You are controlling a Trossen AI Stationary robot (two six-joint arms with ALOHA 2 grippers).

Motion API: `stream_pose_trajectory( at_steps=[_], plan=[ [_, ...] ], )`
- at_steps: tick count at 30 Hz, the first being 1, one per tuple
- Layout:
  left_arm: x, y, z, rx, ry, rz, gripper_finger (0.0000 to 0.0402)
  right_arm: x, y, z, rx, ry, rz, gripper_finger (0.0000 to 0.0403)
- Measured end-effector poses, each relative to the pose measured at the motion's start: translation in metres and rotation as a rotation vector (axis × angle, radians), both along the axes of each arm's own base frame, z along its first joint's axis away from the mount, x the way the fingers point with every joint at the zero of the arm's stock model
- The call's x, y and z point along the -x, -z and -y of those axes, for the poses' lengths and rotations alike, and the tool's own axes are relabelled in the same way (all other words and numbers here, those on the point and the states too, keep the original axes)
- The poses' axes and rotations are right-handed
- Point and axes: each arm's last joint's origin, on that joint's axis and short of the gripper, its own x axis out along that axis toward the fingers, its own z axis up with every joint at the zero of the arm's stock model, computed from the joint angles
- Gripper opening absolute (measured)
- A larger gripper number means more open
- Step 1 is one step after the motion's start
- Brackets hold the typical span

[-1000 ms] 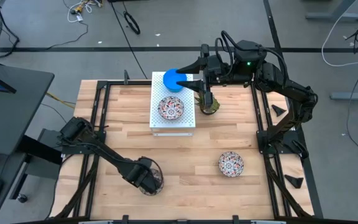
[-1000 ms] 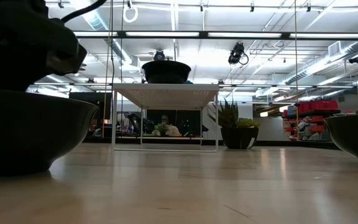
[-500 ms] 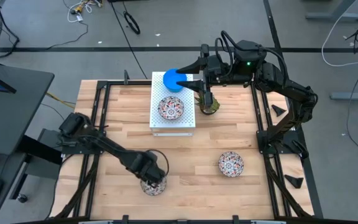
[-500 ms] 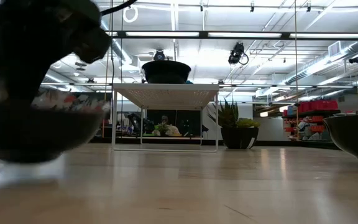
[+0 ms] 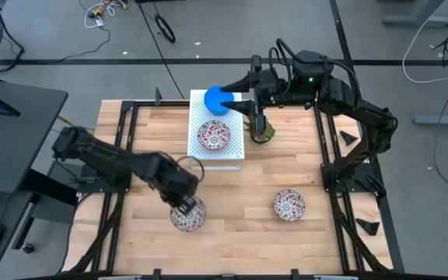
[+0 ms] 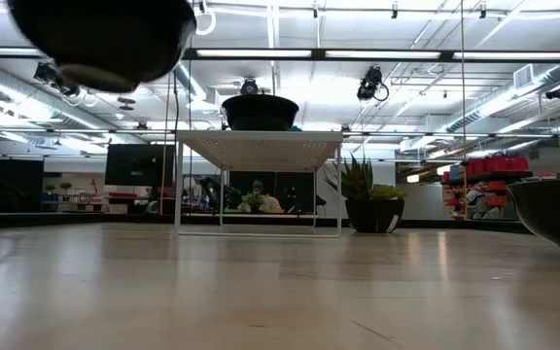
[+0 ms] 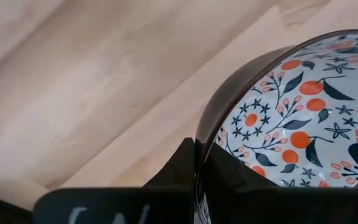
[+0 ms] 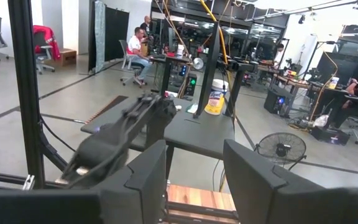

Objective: Pick & Place Mini bowls
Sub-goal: Stack the bottom white patterned bowl on top of the white patterned bowl on the shelf

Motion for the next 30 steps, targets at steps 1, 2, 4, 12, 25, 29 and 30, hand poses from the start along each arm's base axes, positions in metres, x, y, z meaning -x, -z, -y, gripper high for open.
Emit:
stream_pose_trajectory(
  at_steps=[1, 2, 4, 12, 25, 29, 30],
  plan=[
    [0.003, -0.005, -0.006, 0.005, -0.005, 0.011, 0.0011, 0.000, 0.000, 0.000, 0.000, 0.000, 0.000, 0.0162],
    [0.006, -0.010, -0.012, 0.016, -0.015, 0.021, 0.0011, 0.000, 0.000, 0.000, 0.000, 0.000, 0.000, 0.0162],
    [0.012, -0.019, -0.025, 0.043, -0.027, 0.041, 0.0011, 0.000, 0.000, 0.000, 0.000, 0.000, 0.000, 0.0162],
    [0.037, -0.049, -0.068, 0.149, -0.106, 0.138, 0.0011, 0.000, 0.000, 0.000, 0.000, 0.000, -0.001, 0.0162],
    [0.045, -0.055, -0.129, 0.211, -0.260, 0.214, 0.0011, 0.000, 0.000, 0.000, 0.000, 0.000, -0.002, 0.0162],
    [0.050, -0.058, -0.144, 0.193, -0.311, 0.223, 0.0011, 0.000, 0.000, 0.000, -0.001, 0.000, -0.002, 0.0162],
    [0.050, -0.060, -0.148, 0.187, -0.326, 0.223, 0.0011, 0.000, 0.000, 0.000, 0.000, 0.000, -0.002, 0.0162]
  ],
)
